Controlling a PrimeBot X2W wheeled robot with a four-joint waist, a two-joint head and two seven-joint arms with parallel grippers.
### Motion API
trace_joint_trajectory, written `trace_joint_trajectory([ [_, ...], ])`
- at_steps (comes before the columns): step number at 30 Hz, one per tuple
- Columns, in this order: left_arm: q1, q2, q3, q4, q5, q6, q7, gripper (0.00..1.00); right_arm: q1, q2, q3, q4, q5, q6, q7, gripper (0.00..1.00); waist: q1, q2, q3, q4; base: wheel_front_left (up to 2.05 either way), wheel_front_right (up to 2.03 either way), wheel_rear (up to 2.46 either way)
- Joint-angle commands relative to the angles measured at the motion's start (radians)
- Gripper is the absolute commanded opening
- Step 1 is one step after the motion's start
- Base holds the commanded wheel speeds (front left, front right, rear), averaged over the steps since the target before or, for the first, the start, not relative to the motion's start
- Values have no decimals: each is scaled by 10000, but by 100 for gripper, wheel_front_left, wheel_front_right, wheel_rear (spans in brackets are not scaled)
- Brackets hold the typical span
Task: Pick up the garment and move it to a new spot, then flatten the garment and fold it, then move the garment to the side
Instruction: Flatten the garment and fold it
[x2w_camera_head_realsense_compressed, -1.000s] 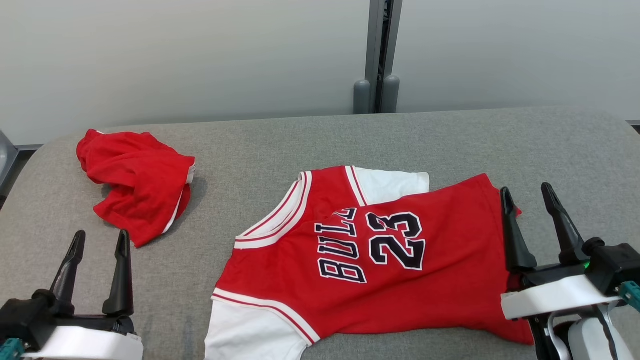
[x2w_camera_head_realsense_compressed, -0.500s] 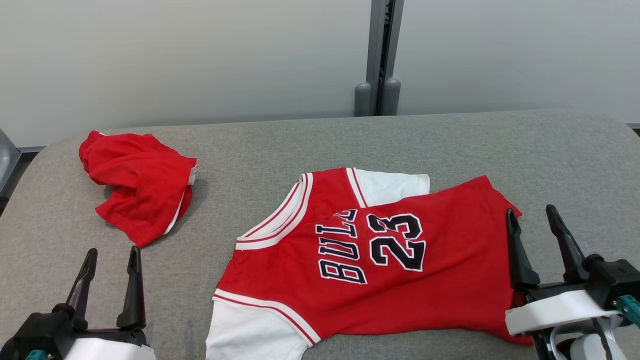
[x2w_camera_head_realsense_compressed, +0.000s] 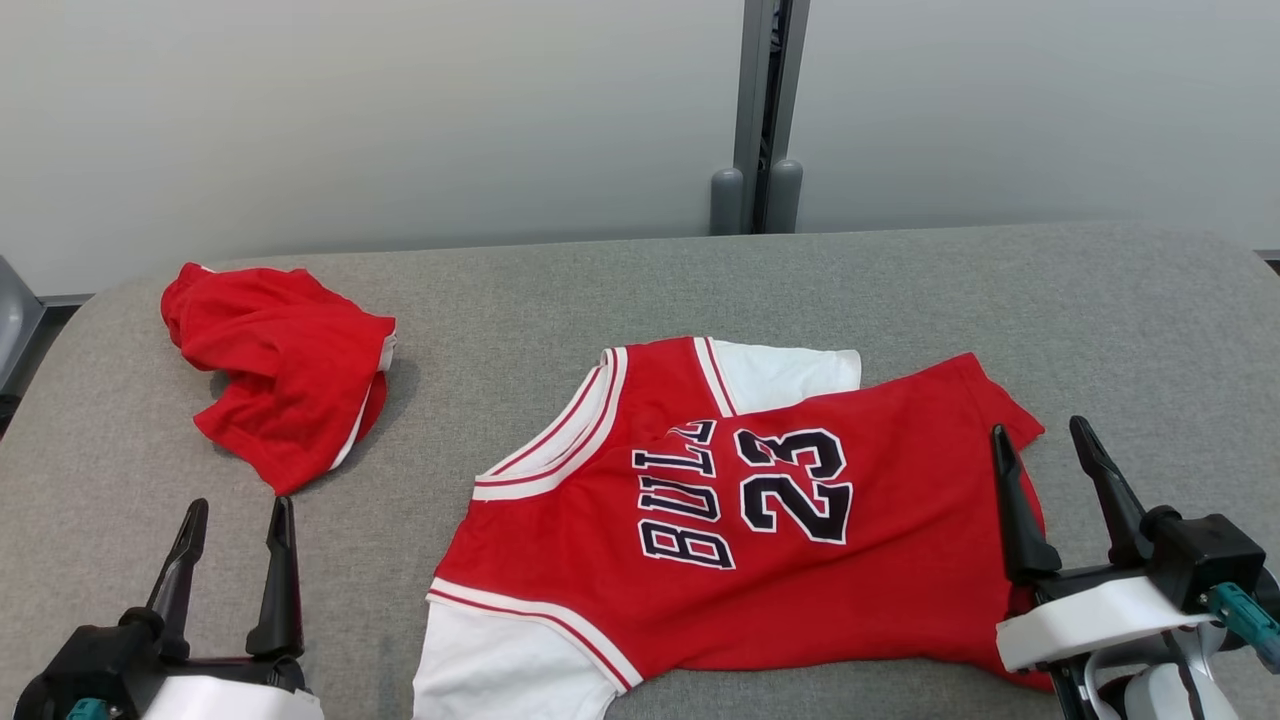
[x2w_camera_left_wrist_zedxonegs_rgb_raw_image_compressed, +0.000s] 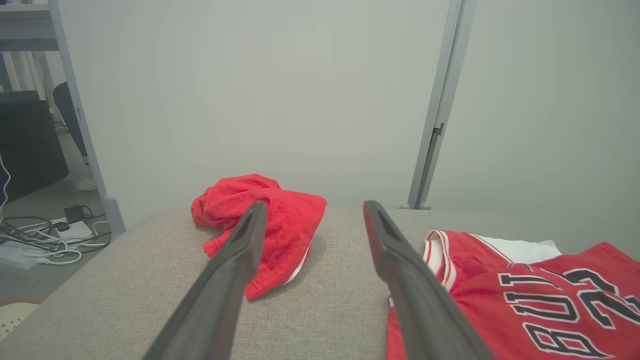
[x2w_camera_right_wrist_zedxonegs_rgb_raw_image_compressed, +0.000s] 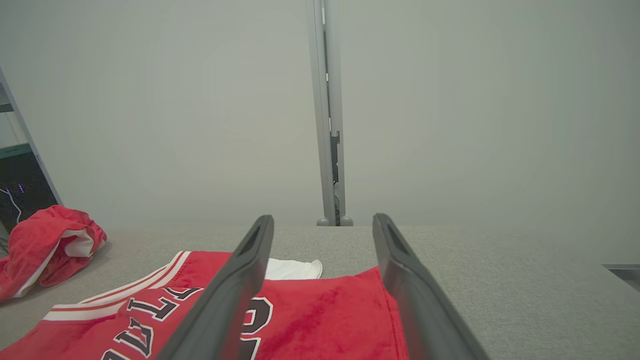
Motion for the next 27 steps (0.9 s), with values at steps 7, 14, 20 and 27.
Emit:
trace_joint_trajectory([
  [7, -177, -165, 226, 135, 282, -210, -14, 100, -129, -66, -54, 49, -3, 3, -51, 100, 0, 0, 8, -22, 0, 0, 0],
  [14, -207, -308, 361, 205, 439, -335, -14, 100, -127, -66, -56, 37, -23, 3, -51, 100, 0, 0, -17, -37, 0, 0, 0],
  [20, -257, -374, 455, 282, 556, -408, -14, 100, -127, -66, -62, -4, -40, 3, -51, 100, 0, 0, -15, -16, 0, 0, 0],
  [27, -257, -462, 522, 407, 513, -501, -15, 100, -144, -67, -92, 0, -114, 3, -51, 100, 0, 0, -22, -31, 0, 0, 0],
])
